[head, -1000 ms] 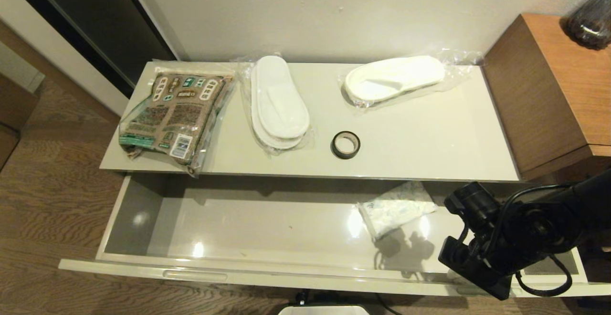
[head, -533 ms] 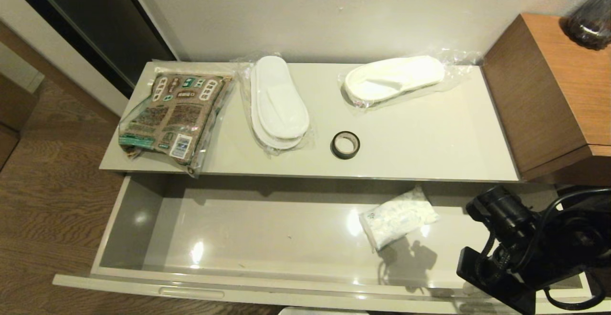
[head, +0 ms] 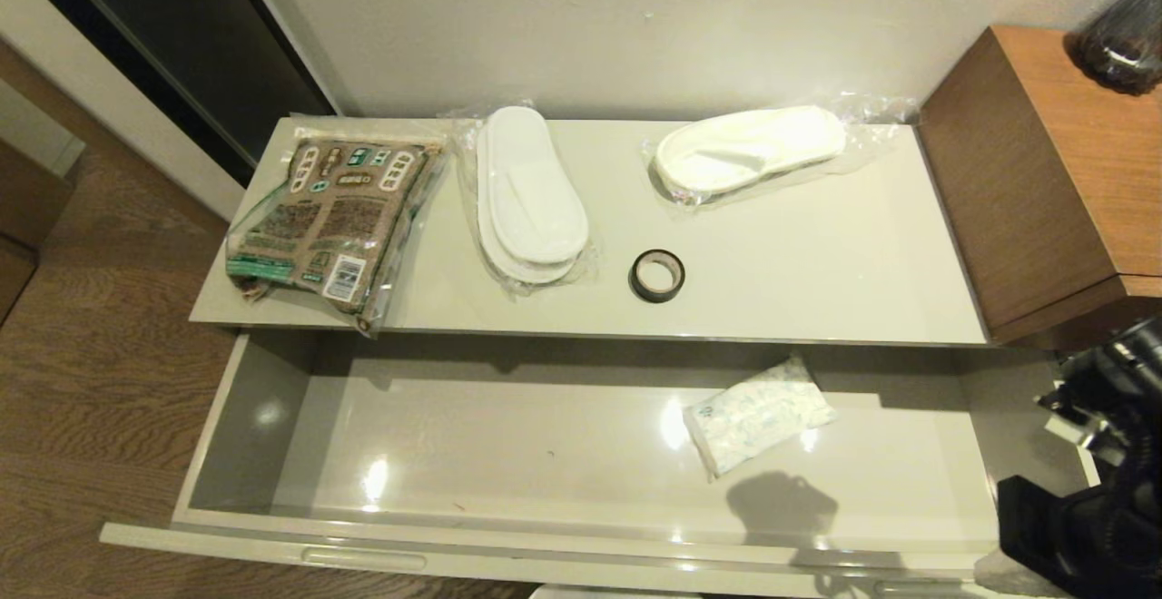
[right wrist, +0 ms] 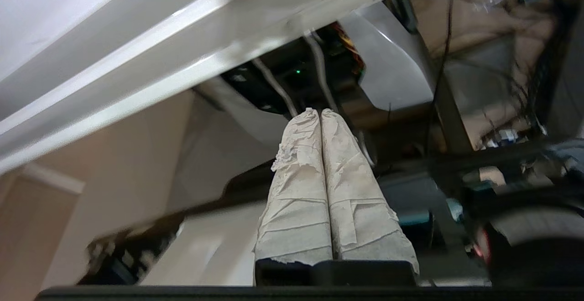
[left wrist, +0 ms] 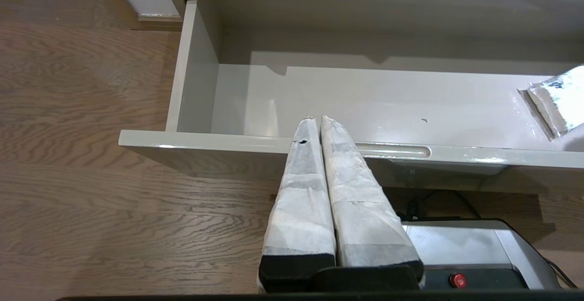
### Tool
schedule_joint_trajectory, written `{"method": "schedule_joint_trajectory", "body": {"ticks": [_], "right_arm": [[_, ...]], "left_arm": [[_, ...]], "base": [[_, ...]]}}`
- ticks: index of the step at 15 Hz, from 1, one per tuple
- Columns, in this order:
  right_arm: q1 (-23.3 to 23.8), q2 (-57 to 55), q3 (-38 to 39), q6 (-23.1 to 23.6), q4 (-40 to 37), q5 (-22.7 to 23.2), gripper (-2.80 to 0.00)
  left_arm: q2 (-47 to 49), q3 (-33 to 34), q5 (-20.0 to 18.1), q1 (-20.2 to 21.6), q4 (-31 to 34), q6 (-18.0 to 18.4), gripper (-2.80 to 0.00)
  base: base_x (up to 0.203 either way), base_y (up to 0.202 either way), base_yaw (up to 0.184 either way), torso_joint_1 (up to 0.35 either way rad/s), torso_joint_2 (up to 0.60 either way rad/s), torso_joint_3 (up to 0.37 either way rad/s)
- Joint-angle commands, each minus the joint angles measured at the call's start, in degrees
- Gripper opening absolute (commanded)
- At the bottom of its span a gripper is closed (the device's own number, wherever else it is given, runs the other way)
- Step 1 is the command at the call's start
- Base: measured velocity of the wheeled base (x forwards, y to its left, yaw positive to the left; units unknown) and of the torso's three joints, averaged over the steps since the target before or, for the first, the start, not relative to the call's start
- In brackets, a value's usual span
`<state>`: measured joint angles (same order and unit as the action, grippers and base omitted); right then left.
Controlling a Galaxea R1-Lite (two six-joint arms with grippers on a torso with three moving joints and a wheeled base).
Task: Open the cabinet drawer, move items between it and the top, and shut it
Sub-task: Open the drawer, then pick up the disposable slippers on the table
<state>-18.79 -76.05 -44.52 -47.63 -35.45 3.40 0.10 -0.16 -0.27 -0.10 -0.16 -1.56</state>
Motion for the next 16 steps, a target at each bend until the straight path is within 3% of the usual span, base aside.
{"method": "schedule_joint_trajectory", "body": {"ticks": [1,4,9,12,16], "right_arm": [[0.0,12.3,-8.5,1.9,-11.9,0.3,-2.8],[0.0,14.0,-23.1,5.3,-23.9,0.2,-2.8],[0.0,11.9,-44.5,6.4,-35.6,-3.0,-2.8],[0.0,5.5,-50.9,6.5,-37.1,-8.0,-2.8],[0.0,-7.3,-59.5,4.0,-35.9,-9.8,-2.8]], "left_arm": [[0.0,0.0,0.0,0.0,0.0,0.0,-2.8],[0.0,0.0,0.0,0.0,0.0,0.0,-2.8],[0.0,0.0,0.0,0.0,0.0,0.0,-2.8],[0.0,0.0,0.0,0.0,-0.1,0.0,-2.8],[0.0,0.0,0.0,0.0,0.0,0.0,-2.8]], "base": [[0.0,0.0,0.0,0.0,0.0,0.0],[0.0,0.0,0.0,0.0,0.0,0.0],[0.0,0.0,0.0,0.0,0.0,0.0],[0.0,0.0,0.0,0.0,0.0,0.0],[0.0,0.0,0.0,0.0,0.0,0.0]]}}
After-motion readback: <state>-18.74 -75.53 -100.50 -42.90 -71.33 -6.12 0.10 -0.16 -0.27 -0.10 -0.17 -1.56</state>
